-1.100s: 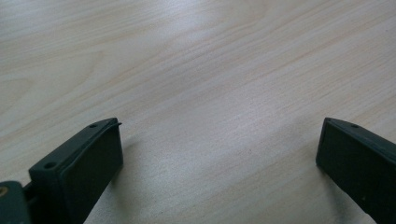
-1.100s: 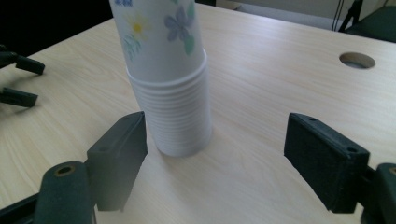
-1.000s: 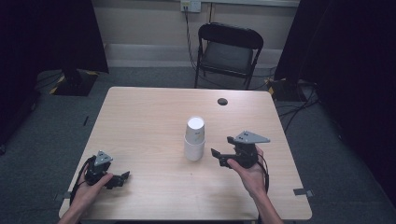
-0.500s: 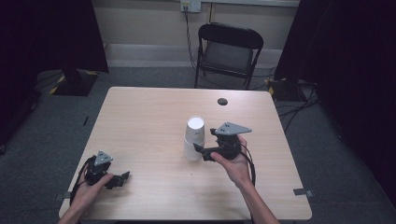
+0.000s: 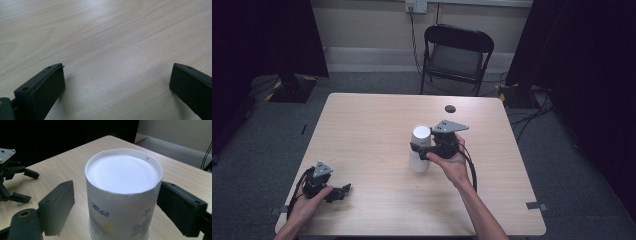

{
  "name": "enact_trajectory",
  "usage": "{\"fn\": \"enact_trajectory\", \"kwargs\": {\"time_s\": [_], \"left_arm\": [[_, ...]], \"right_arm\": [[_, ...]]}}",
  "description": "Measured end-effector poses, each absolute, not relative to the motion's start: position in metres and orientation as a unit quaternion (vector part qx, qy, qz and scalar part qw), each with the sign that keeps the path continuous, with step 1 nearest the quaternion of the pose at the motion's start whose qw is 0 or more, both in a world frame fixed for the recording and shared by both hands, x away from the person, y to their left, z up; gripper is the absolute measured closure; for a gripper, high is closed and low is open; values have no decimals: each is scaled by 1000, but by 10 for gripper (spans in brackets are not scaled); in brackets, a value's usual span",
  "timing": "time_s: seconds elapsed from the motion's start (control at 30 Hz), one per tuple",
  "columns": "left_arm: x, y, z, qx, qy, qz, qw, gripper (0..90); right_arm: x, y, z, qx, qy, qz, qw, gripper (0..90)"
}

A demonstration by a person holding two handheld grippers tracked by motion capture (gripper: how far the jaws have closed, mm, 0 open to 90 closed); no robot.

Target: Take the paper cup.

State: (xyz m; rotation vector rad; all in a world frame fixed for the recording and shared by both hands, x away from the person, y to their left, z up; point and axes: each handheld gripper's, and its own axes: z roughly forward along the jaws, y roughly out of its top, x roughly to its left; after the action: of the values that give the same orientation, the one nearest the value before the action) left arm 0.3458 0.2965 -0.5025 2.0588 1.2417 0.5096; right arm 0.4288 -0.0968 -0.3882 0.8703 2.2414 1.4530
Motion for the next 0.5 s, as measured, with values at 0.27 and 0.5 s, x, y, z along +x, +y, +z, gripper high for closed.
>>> {"fn": "enact_trajectory", "kwargs": {"time_s": [0.27,0.5], "left_arm": [[346,297,-502,789,475,195,335,0],[346,297,-502,791,474,196,335,0]], "right_arm": [[435,-91,-398,312,785,510,162,219],[436,-95,-399,322,780,512,160,284]]}}
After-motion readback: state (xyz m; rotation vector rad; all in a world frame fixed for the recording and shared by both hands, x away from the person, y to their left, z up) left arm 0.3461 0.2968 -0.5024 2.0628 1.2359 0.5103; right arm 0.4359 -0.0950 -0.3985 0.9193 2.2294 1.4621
